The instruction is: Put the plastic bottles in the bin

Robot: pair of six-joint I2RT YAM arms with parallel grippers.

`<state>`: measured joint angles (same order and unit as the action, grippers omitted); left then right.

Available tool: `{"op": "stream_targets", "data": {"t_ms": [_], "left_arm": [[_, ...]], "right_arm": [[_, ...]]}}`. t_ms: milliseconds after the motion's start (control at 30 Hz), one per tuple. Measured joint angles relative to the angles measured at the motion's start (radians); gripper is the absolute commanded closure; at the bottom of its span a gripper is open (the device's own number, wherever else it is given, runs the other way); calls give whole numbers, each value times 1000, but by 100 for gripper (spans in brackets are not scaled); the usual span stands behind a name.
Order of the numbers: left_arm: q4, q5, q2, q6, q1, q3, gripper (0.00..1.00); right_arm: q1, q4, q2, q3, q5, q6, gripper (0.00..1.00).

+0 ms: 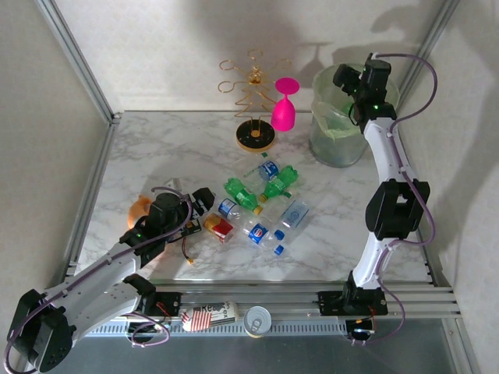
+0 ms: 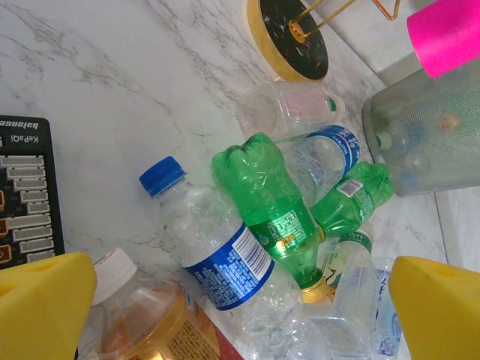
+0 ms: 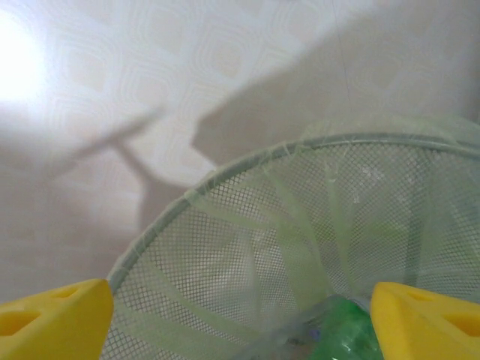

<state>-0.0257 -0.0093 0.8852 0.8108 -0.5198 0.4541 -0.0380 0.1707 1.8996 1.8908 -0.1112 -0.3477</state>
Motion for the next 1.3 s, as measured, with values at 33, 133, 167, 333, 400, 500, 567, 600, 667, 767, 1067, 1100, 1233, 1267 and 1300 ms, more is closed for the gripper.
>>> {"op": "stream_targets", "data": {"t_ms": [33, 133, 167, 333, 400, 500, 567, 600, 667, 767, 1067, 1100, 1233, 1267, 1300], "left_arm": [[0, 0, 0, 0, 0, 0, 0], [-4, 0, 5, 0, 0, 0, 0], [-8, 1, 8, 0, 0, 0, 0], [-34, 5, 40, -5, 0, 0, 0], [-40, 7, 50, -17, 0, 0, 0], [-48, 9, 65, -41, 0, 2, 0], [-53, 8, 72, -53, 0, 3, 0], [-57, 8, 78, -58, 0, 4, 0], [-69, 5, 92, -68, 0, 8, 0], [-104, -2, 119, -78, 0, 13, 0], [-189, -3, 206, -79, 0, 40, 0], [-191, -2, 214, -79, 0, 43, 0], [-199, 2, 234, -78, 0, 53, 0], [-200, 2, 235, -78, 0, 55, 1], [-201, 2, 235, -78, 0, 55, 0]], "right_arm": [[0, 3, -6, 0, 0, 3, 9], [0, 17, -40, -1, 0, 11, 7], [-3, 16, -60, -9, 0, 13, 7], [-21, -4, -238, -135, 14, 6, 1], [-36, -19, -331, -215, 27, -3, 1], [-74, -57, -479, -373, 33, -14, 1], [-111, -85, -580, -503, 33, -29, 1], [-137, -93, -636, -577, 32, -40, 1], [-182, -103, -720, -698, 33, -64, 1], [-244, -97, -820, -862, 46, -114, 1], [-407, -33, -1012, -1205, 55, -328, 1], [-423, -31, -1015, -1231, 55, -351, 1], [-487, -12, -961, -1301, 47, -420, 1], [-506, -7, -941, -1311, 41, -432, 1], [-520, 1, -924, -1315, 33, -441, 1]]}}
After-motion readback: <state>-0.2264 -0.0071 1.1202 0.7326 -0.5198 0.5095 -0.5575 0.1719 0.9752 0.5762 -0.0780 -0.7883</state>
